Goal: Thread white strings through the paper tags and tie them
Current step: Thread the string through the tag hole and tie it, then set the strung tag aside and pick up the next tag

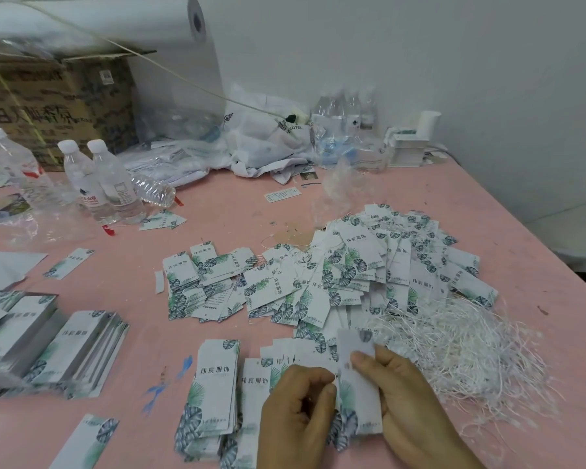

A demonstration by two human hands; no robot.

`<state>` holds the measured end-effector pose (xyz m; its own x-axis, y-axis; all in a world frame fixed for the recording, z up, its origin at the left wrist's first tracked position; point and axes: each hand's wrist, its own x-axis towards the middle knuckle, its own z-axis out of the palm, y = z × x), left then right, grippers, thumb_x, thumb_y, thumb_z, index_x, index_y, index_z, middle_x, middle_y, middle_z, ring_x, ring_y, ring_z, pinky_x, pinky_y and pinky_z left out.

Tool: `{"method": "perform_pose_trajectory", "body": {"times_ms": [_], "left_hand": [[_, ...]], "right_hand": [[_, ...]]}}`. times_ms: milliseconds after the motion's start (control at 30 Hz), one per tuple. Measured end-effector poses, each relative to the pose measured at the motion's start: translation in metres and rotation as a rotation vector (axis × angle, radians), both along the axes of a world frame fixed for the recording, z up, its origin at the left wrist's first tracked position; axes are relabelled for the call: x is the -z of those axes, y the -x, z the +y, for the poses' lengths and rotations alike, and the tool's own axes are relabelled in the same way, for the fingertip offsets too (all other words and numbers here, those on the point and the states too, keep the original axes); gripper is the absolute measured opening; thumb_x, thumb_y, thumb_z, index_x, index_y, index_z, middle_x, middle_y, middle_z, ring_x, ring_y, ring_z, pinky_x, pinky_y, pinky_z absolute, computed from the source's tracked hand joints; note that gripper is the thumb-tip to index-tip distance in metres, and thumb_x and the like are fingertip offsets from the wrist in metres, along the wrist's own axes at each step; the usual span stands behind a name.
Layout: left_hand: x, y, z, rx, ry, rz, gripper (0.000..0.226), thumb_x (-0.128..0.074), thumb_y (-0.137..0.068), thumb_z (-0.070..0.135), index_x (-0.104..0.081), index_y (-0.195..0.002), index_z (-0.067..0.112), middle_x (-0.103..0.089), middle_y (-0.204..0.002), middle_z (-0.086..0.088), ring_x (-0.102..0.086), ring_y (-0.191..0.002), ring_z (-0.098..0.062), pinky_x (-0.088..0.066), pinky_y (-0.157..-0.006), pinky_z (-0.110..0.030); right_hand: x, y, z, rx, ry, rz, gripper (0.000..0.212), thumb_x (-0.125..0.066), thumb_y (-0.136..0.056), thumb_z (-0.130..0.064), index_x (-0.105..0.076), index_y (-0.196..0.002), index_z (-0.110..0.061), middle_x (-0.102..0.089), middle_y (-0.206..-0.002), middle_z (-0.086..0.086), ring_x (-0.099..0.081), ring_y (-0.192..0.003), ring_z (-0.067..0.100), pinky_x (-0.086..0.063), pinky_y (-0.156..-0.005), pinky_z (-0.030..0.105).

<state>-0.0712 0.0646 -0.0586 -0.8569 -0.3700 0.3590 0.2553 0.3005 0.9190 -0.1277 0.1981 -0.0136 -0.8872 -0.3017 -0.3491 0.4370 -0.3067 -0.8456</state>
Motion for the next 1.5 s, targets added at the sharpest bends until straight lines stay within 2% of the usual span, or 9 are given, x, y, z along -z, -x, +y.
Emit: {"method": "perform_pose_trajectory", "body": {"times_ms": [300, 433, 567, 800, 1000, 1100, 1200, 1367, 1500], "left_hand": [[-0.002, -0.001, 0.004, -0.058, 0.103, -0.038, 0.023, -0.067, -0.077, 0.018, -0.067, -0.082, 0.041, -0.058, -0.068, 0.010, -0.051, -0.053, -0.002, -0.041, -0.052, -0.013], [-0.004, -0.003, 0.004, -0.065, 0.096, -0.043, 0.023, -0.067, -0.077, 0.016, -0.067, -0.081, 0.039, -0.057, -0.067, 0.008, -0.050, -0.053, -0.003, -0.039, -0.051, -0.012], [-0.004, -0.004, 0.002, -0.062, 0.100, -0.038, 0.024, -0.067, -0.077, 0.015, -0.067, -0.082, 0.039, -0.058, -0.068, 0.009, -0.051, -0.055, -0.003, -0.040, -0.053, -0.012], [-0.001, -0.003, 0.004, -0.085, -0.068, -0.072, 0.018, -0.064, -0.078, 0.018, -0.069, -0.083, 0.035, -0.060, -0.066, 0.002, -0.053, -0.055, -0.006, -0.043, -0.052, -0.019], [0.009, 0.004, 0.007, -0.174, -0.577, -0.110, 0.018, -0.056, -0.079, 0.020, -0.066, -0.090, 0.032, -0.065, -0.080, -0.010, -0.050, -0.065, -0.024, -0.039, -0.063, -0.034], [0.009, 0.006, 0.003, -0.174, -0.645, -0.099, 0.024, -0.055, -0.077, 0.015, -0.066, -0.088, 0.033, -0.068, -0.084, 0.001, -0.055, -0.072, -0.018, -0.045, -0.071, -0.035], [0.007, 0.004, 0.005, -0.166, -0.577, -0.106, 0.024, -0.056, -0.076, 0.015, -0.065, -0.087, 0.035, -0.066, -0.084, 0.001, -0.055, -0.070, -0.016, -0.045, -0.066, -0.032], [0.006, 0.000, 0.005, -0.144, -0.506, -0.131, 0.019, -0.059, -0.076, 0.017, -0.063, -0.086, 0.033, -0.059, -0.079, -0.004, -0.045, -0.061, -0.022, -0.037, -0.057, -0.033], [0.007, -0.003, 0.006, -0.092, -0.449, -0.146, 0.011, -0.060, -0.078, 0.030, -0.063, -0.088, 0.028, -0.060, -0.072, -0.013, -0.047, -0.057, -0.022, -0.039, -0.057, -0.036]], "right_hand": [[-0.052, 0.165, 0.008, 0.311, -0.408, 0.201, 0.011, -0.052, -0.094, -0.009, -0.062, -0.090, -0.004, -0.057, -0.086, 0.015, -0.057, -0.075, 0.026, -0.046, -0.073, 0.042], [-0.034, 0.212, 0.007, 0.231, -1.002, 0.456, 0.014, -0.055, -0.092, -0.010, -0.059, -0.079, -0.006, -0.047, -0.073, 0.011, -0.044, -0.066, 0.018, -0.033, -0.060, 0.027], [-0.010, 0.203, 0.017, 0.241, -1.471, 0.557, 0.035, -0.058, -0.093, -0.038, -0.059, -0.121, -0.018, -0.052, -0.125, 0.010, -0.050, -0.076, 0.021, -0.039, -0.069, 0.029], [-0.033, 0.146, 0.007, 0.309, -1.117, 0.797, 0.024, -0.060, -0.094, -0.026, -0.058, -0.118, -0.020, -0.053, -0.111, -0.002, -0.056, -0.079, 0.013, -0.046, -0.063, 0.028], [0.000, 0.025, -0.005, -0.297, -0.988, 0.923, 0.015, -0.062, -0.091, -0.027, -0.064, -0.103, -0.036, -0.058, -0.100, -0.024, -0.054, -0.092, -0.010, -0.044, -0.078, 0.012], [0.019, 0.003, 0.008, -0.593, -1.069, 0.973, 0.054, -0.058, -0.087, -0.040, -0.041, -0.138, -0.037, -0.025, -0.137, -0.035, -0.013, -0.125, -0.027, -0.014, -0.101, 0.000], [0.021, -0.004, 0.015, -0.726, -1.141, 0.907, 0.080, -0.057, -0.084, -0.049, -0.010, -0.149, -0.044, 0.010, -0.141, -0.042, 0.018, -0.126, -0.028, 0.011, -0.098, -0.002], [0.014, -0.004, 0.015, -0.660, -1.094, 0.903, 0.067, -0.056, -0.090, -0.051, -0.025, -0.149, -0.043, -0.003, -0.148, -0.040, 0.000, -0.140, -0.016, -0.005, -0.113, 0.012], [0.010, -0.007, 0.016, -0.549, -1.084, 1.053, 0.042, -0.043, -0.099, -0.046, -0.047, -0.140, -0.038, -0.034, -0.145, -0.032, -0.025, -0.132, -0.020, -0.018, -0.110, 0.005]]}}
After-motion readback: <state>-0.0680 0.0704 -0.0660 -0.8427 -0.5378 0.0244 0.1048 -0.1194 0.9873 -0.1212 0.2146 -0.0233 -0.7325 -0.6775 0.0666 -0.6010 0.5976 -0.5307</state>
